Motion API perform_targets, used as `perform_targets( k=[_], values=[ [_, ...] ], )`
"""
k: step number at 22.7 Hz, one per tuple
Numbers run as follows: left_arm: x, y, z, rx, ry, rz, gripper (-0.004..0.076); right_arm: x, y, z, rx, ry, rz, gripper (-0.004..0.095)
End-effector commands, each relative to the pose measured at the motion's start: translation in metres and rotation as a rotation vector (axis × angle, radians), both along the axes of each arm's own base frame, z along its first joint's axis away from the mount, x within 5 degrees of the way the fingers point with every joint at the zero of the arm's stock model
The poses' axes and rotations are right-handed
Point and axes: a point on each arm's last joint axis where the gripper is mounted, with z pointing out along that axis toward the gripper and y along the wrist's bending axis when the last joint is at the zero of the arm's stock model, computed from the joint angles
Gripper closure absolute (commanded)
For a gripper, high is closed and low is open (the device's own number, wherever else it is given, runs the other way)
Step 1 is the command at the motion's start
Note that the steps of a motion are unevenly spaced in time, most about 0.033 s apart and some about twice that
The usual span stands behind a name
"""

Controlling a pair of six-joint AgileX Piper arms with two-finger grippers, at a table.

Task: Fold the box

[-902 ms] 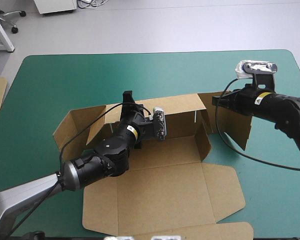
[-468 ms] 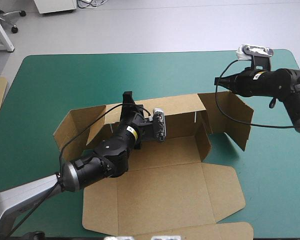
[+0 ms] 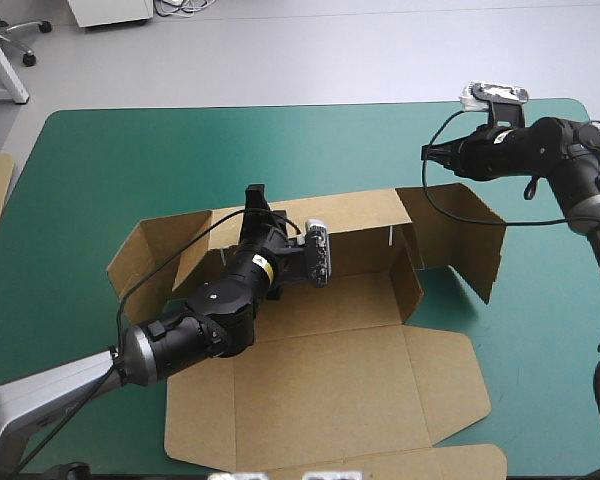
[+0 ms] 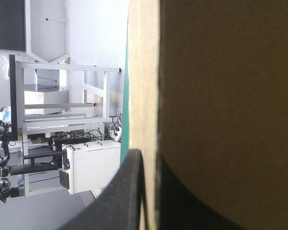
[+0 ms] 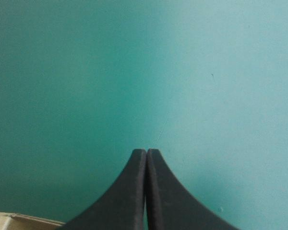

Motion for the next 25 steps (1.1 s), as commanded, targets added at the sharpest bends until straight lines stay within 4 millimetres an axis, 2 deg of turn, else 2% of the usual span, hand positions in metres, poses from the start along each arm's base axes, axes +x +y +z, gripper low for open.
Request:
perform_targets(
  k=[1, 9, 18, 22, 25],
  values=[
    [-0.008, -0.004, 0.0, -0.096, 0.07, -0.004, 0.0738, -0.006, -0.003, 0.025, -0.001, -0.067, 0.015, 0.0942],
    [-0.008, -0.004, 0.0, -0.106, 0.072, -0.001, 0.0738, -0.011, -0.018, 0.017, -0.006, 0.046, 0.035, 0.0942],
    [-0.008, -0.004, 0.001, -0.123, 0.076, 0.004, 0.0738, -0.021, -0.011, 0.014, 0.047, 0.127, 0.15, 0.0942],
    [-0.008, -0.004, 0.001, -0.122, 0.072, 0.004, 0.0738, -0.03, -0.011, -0.003, 0.039, 0.164, 0.161, 0.0942],
    [-0.008, -0.004, 0.001, -0.122, 0.072, 0.004, 0.0738, -0.043, -0.01, -0.011, 0.044, 0.102, 0.179, 0.0942]
  ],
)
